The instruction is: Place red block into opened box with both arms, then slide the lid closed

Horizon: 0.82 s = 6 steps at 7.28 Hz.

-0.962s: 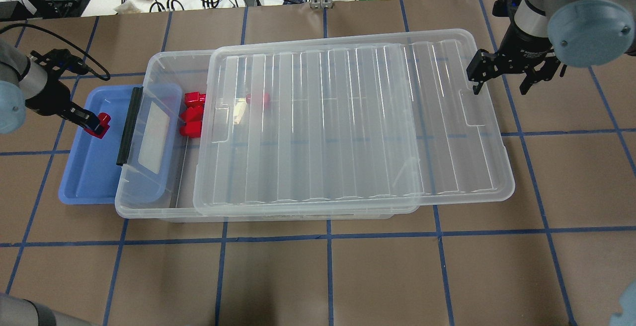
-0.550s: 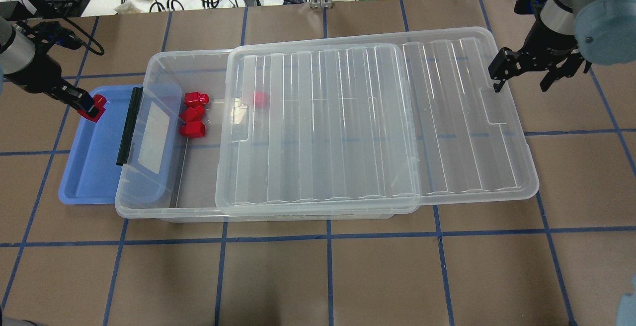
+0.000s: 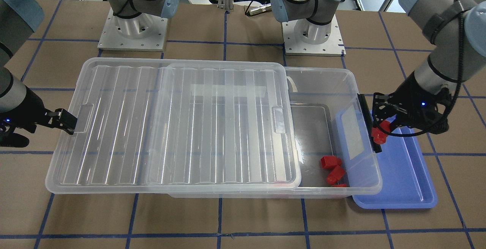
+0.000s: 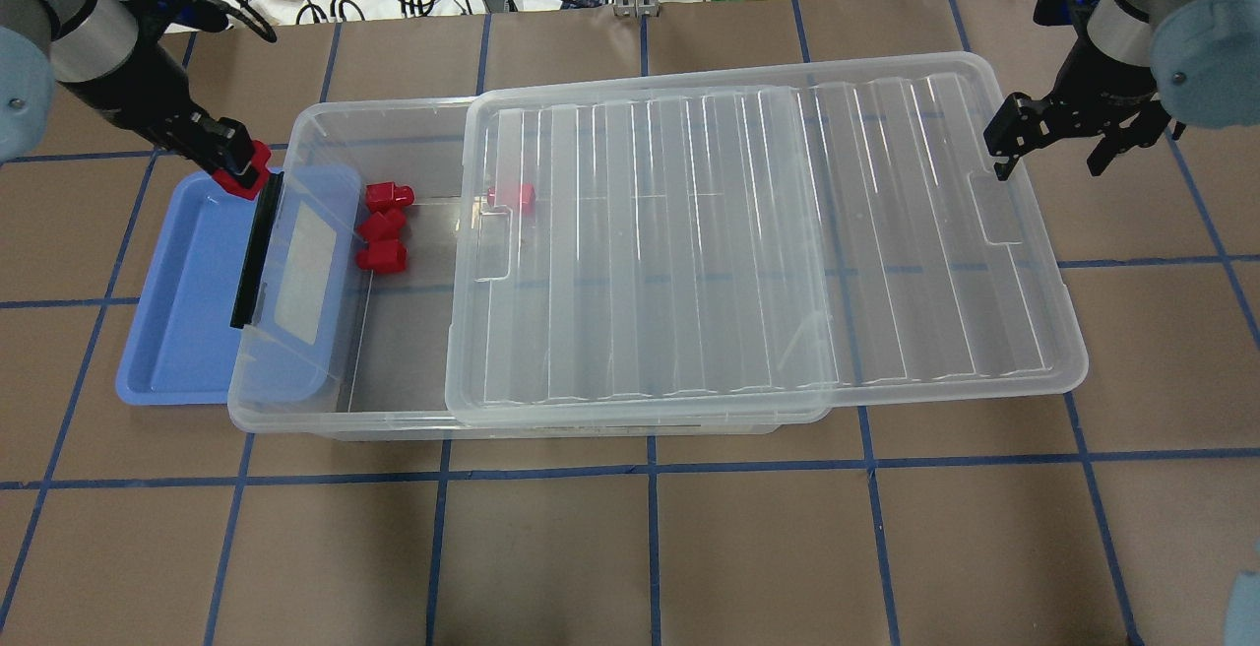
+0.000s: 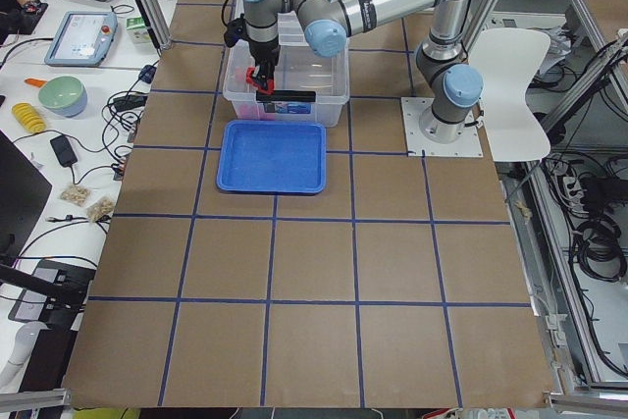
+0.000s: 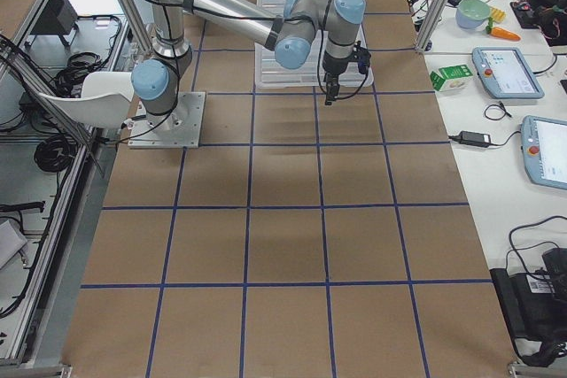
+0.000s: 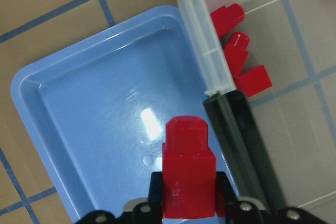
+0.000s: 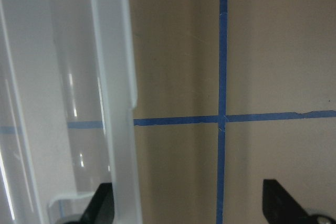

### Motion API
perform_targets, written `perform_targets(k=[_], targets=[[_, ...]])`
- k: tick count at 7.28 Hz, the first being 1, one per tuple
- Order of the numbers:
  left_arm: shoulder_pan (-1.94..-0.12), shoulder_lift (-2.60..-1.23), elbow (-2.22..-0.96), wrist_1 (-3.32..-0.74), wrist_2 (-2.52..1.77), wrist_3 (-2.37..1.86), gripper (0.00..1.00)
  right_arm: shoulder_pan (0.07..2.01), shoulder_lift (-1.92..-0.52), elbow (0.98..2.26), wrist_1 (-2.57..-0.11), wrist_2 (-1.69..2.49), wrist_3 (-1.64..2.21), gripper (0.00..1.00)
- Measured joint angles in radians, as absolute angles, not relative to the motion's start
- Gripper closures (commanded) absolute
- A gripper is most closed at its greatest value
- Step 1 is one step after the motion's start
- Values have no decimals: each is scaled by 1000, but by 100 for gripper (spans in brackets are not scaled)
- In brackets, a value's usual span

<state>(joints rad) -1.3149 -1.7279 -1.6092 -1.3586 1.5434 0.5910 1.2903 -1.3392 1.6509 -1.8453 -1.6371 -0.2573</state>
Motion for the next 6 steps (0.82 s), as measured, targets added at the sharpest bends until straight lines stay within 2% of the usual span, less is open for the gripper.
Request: perform_targets(k=[2,6], targets=[[-1424,-1727,-1624,-1379,1536,417,88,1286,-1338,1652,-1851,-1641,-268,0],[-1472,-1734,-1825,-1192,1527,335,88,1259,-1336,1653,-1848,-1640,-298,0]])
